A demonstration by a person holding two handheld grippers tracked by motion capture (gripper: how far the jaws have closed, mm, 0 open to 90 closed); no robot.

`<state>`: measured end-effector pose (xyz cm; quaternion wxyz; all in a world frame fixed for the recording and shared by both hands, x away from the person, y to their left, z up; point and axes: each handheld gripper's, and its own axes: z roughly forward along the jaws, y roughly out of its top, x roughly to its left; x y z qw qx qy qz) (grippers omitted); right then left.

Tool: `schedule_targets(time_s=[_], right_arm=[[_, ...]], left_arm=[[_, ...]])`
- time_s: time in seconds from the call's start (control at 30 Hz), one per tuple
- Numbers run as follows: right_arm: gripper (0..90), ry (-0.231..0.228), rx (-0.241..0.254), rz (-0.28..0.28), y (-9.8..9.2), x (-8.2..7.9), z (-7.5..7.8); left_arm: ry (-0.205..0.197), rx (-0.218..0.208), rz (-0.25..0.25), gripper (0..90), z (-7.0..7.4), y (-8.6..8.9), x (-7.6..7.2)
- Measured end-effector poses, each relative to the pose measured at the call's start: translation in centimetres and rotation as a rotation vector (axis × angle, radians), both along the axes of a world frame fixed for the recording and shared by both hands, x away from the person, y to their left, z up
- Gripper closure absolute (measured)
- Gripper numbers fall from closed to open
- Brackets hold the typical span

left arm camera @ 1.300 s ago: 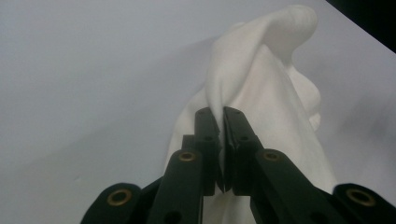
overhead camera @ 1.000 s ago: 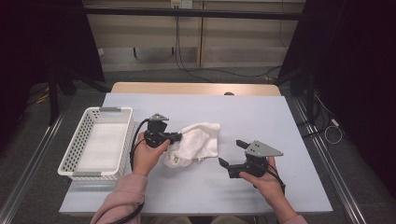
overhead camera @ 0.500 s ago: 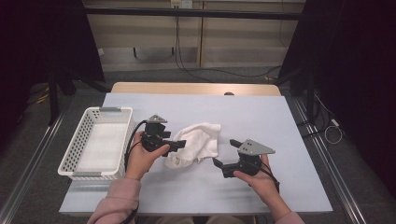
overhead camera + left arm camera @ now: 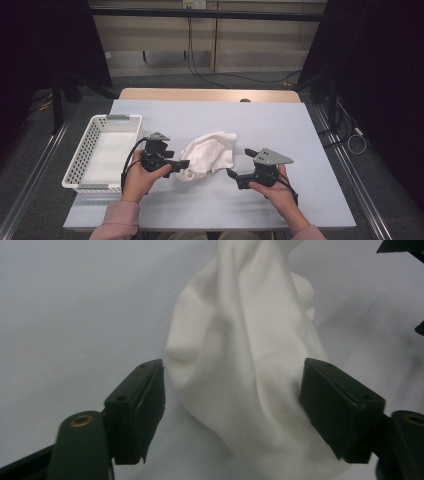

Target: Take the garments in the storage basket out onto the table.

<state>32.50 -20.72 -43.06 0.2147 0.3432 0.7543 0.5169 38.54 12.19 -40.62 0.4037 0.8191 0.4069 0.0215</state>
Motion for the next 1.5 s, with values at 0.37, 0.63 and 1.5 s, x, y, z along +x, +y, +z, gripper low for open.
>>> schedule_targets(time_s=[0.37, 0.63, 1.5], right_arm=[[5.5, 0.01, -0.003, 0.008, 0.4, 0.1, -0.1], [5.3, 0.019, -0.001, 0.024, 0.8, 0.0, -0.1], [33.2, -0.027, -0.1, 0.075, 6.1, 1.8, -0.3]], left_arm=[[0.103, 0.052, -0.104, 84.7, -1.1, -2.0, 0.2], [0.009, -0.028, -0.095, 87.0, 1.7, -2.2, 0.9], [-0.074, -0.149, -0.074, 86.9, 2.6, -4.6, 2.1]])
